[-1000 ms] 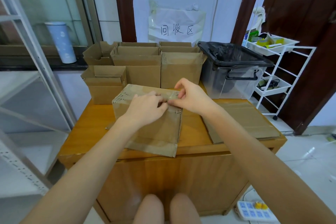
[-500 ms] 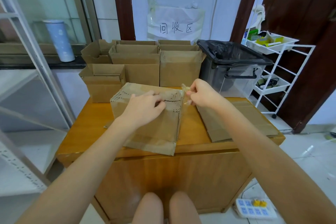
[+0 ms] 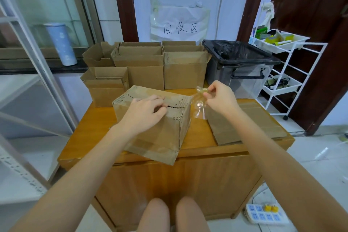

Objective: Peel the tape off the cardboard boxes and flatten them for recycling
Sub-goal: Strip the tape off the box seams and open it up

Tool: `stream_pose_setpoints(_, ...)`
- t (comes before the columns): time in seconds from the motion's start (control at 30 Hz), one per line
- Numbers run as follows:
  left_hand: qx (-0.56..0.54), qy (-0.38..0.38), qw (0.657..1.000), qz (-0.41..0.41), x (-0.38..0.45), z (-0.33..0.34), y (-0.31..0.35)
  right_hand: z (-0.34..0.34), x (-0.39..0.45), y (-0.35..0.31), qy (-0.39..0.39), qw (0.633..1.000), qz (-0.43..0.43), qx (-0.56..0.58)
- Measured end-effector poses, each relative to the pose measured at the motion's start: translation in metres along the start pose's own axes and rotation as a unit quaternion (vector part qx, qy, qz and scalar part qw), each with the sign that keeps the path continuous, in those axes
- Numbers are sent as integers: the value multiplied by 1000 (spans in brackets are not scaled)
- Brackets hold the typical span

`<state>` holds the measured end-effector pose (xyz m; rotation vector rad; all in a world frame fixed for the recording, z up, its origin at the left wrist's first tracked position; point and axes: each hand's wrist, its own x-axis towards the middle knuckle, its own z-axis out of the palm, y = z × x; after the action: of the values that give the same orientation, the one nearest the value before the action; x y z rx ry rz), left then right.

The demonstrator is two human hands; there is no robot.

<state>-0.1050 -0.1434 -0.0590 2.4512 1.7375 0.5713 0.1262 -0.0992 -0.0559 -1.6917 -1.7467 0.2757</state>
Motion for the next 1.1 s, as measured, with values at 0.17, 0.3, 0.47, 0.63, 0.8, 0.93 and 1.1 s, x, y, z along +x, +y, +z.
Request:
stream_pose_setpoints(0.17, 0, 6, 1000, -8, 1, 0, 2, -5, -7, 2, -69, 986, -10, 150)
stream_pose_setpoints(0.3, -5, 10, 1000, -9, 0, 0, 2, -7, -10, 8, -107, 958, -26, 263)
stream_pose_setpoints(0.47, -9, 12, 1000, -11, 0, 0, 3, -5, -10, 7, -197, 931, -5, 306)
stream_pose_setpoints(0.63, -7, 14, 1000, -10, 0, 1, 3, -11, -6, 8, -239, 898, 53, 364)
stream_pose_setpoints(0.8, -8, 16, 1000, -10, 1, 1, 4, 0, -10, 7, -189, 927, 23, 323)
stream_pose_setpoints(0.93, -9, 19, 1000, -8, 0, 1, 3, 5, -7, 8, -175, 902, 87, 384)
stream_pose_setpoints(1.1, -10, 21, 1000, -4, 0, 2, 1, 2, 0, 3, -198, 937, 67, 279)
